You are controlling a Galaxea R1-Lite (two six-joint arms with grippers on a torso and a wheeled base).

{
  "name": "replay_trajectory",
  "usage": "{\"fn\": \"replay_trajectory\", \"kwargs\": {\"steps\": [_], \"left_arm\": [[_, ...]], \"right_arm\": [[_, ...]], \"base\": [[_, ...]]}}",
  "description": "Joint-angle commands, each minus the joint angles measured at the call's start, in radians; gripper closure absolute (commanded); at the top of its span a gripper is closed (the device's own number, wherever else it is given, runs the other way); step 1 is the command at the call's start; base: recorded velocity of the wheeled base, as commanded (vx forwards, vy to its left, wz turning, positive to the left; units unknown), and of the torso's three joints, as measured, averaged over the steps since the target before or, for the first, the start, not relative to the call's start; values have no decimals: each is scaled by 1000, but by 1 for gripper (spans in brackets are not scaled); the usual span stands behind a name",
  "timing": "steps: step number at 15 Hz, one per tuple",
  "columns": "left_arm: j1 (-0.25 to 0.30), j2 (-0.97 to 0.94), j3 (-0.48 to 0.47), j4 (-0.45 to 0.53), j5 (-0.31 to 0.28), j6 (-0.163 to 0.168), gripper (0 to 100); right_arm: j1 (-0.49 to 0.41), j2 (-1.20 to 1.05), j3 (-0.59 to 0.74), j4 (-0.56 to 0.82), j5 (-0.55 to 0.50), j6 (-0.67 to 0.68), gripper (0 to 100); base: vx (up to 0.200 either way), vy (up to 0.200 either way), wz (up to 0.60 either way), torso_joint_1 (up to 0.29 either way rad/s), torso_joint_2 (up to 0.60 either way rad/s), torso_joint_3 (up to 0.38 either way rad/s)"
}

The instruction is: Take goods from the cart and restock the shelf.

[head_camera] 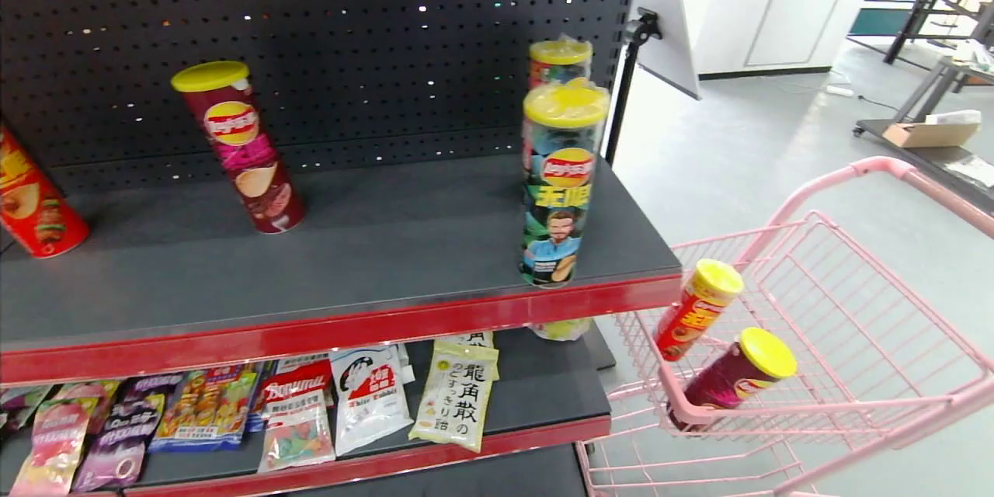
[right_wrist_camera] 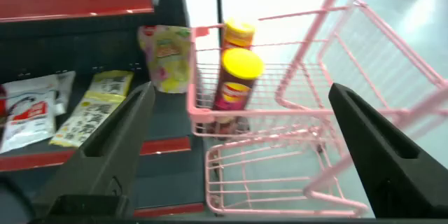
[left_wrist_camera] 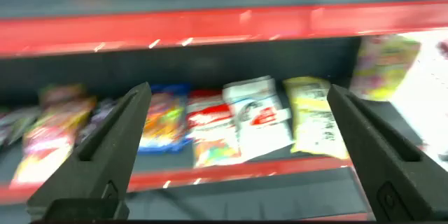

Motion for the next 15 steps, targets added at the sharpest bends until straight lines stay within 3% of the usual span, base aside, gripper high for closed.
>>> {"fn": "replay_trajectory", "kwargs": {"steps": [1, 8, 15], "left_arm": [[0, 0, 0, 0, 0, 0, 0], [0, 0, 0, 0, 0, -2, 0], [0, 0, -1, 0, 0, -2, 0]], "right_arm": [[0, 0, 0, 0, 0, 0, 0], [2, 0, 0, 0, 0, 2, 0], [0, 0, 0, 0, -2, 2, 0]], "base": [[0, 0, -600, 2, 2, 2], [0, 0, 0, -8, 11, 9], [0, 0, 0, -148, 392, 240]]}}
